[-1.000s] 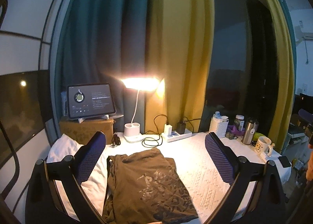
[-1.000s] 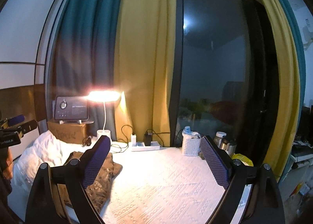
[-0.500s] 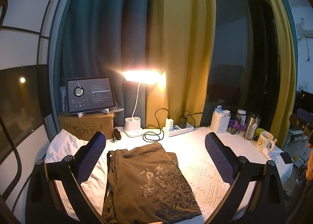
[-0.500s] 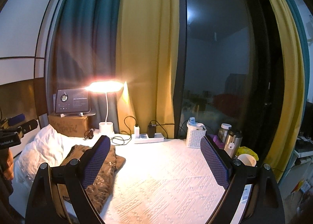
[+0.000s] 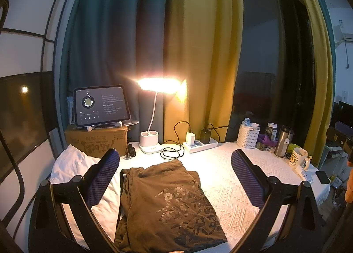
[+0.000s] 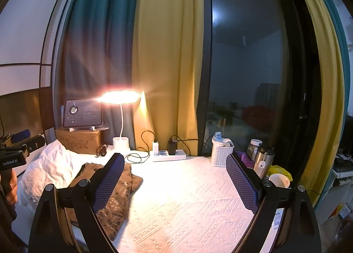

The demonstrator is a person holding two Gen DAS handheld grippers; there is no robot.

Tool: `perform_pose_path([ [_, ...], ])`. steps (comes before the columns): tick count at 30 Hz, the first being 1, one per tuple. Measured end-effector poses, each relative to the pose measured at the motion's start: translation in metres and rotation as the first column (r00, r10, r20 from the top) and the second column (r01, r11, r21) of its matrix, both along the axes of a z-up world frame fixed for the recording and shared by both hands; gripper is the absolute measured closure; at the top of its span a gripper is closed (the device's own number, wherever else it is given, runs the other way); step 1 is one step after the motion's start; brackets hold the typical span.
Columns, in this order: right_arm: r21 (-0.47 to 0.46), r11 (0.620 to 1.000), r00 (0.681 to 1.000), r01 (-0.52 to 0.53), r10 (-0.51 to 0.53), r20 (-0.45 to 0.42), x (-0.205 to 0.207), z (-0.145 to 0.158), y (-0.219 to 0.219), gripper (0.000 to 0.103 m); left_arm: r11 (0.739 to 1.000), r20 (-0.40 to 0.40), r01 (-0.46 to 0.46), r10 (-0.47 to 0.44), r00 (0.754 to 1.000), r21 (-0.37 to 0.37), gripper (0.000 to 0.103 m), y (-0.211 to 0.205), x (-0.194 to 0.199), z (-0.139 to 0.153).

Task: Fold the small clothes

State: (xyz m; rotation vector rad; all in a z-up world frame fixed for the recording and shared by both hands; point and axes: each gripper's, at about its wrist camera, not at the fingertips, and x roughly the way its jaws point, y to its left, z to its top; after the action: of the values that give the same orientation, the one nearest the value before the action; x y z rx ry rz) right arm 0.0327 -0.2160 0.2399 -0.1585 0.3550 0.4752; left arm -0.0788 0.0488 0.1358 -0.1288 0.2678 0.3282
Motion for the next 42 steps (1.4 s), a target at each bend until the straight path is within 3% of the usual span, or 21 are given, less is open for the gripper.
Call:
perform_pose_path([
  [42,-0.012,1.000,1.000,-0.002,0.002,-0.028,0.008,-0.011,0.002,0.009,1.000,-0.018,0.016,-0.016,1.000,0.000,0.003,-0.001,0.005,-0.005],
])
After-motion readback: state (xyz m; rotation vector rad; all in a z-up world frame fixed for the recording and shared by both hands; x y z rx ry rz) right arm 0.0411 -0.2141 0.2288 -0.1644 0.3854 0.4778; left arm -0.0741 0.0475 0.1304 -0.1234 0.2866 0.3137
